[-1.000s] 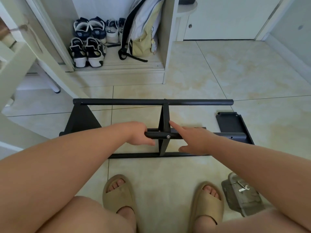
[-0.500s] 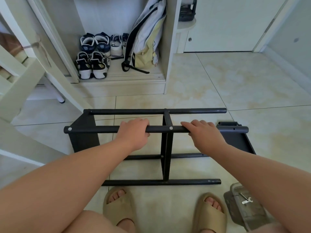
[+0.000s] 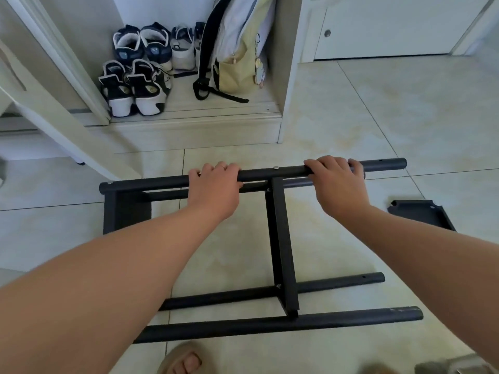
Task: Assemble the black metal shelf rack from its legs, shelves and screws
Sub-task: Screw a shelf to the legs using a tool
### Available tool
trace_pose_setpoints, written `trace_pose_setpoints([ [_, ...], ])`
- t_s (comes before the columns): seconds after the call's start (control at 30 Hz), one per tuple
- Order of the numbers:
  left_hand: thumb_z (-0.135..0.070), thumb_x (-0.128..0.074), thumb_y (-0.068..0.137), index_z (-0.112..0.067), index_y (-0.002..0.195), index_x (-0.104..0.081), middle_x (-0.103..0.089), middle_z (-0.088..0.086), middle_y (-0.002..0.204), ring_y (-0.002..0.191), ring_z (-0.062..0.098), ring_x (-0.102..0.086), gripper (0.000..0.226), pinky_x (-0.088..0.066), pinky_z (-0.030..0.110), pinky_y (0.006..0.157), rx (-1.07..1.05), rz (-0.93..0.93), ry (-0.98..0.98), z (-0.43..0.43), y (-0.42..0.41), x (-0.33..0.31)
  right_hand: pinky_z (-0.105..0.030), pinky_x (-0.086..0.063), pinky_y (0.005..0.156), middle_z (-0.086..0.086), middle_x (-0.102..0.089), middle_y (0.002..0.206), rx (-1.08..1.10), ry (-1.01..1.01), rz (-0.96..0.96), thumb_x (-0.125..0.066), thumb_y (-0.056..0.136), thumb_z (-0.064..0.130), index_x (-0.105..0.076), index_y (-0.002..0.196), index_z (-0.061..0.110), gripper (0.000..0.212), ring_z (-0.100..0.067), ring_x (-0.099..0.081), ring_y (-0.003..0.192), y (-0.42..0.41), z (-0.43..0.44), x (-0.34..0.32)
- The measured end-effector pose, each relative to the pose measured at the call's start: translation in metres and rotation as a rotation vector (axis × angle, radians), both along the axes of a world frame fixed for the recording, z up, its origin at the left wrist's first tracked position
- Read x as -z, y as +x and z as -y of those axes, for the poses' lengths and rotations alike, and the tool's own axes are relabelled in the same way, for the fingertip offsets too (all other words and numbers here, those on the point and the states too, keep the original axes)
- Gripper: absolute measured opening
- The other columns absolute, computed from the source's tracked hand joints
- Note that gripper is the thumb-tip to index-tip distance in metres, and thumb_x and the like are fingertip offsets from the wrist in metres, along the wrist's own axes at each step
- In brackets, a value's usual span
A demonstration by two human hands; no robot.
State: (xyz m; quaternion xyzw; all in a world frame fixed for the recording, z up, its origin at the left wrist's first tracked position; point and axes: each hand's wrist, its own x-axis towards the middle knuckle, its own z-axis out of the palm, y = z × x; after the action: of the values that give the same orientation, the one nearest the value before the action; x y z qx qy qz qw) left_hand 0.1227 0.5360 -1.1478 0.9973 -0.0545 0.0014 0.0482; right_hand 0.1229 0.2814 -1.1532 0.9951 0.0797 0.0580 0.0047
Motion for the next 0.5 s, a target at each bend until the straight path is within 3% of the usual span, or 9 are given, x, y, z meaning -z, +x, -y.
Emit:
trace_pose_setpoints([
  [0.33,-0.034,-0.041,0.105,-0.022,0.123,-0.053,-0.057,0.001,0.119,0.109,0.028,-0.050,0.025,-0.034,0.046,0.093,-0.014,-0.061,0.039,0.000,0.070,0.079,-0.047,-0.026,0.112,-0.004,-0.057,0.132,0.091,0.099,-0.073,-0.041,0.107,0.025,-0.054,0.134,0.021,0.030,-0.031,-0.048,0.123,0.068,-0.015,0.077],
  [0.5,-0.037,-0.045,0.103,-0.024,0.131,-0.051,-0.054,0.002,0.131,0.121,0.029,-0.045,0.032,-0.031,0.047,0.102,-0.048,-0.042,-0.010,0.005,0.070,0.080,-0.050,-0.015,0.121,-0.003,-0.048,0.148,0.085,0.184,-0.128,-0.045,0.106,0.028,-0.045,0.146,0.020,0.041,-0.027,-0.034,0.143,0.065,-0.012,0.076],
])
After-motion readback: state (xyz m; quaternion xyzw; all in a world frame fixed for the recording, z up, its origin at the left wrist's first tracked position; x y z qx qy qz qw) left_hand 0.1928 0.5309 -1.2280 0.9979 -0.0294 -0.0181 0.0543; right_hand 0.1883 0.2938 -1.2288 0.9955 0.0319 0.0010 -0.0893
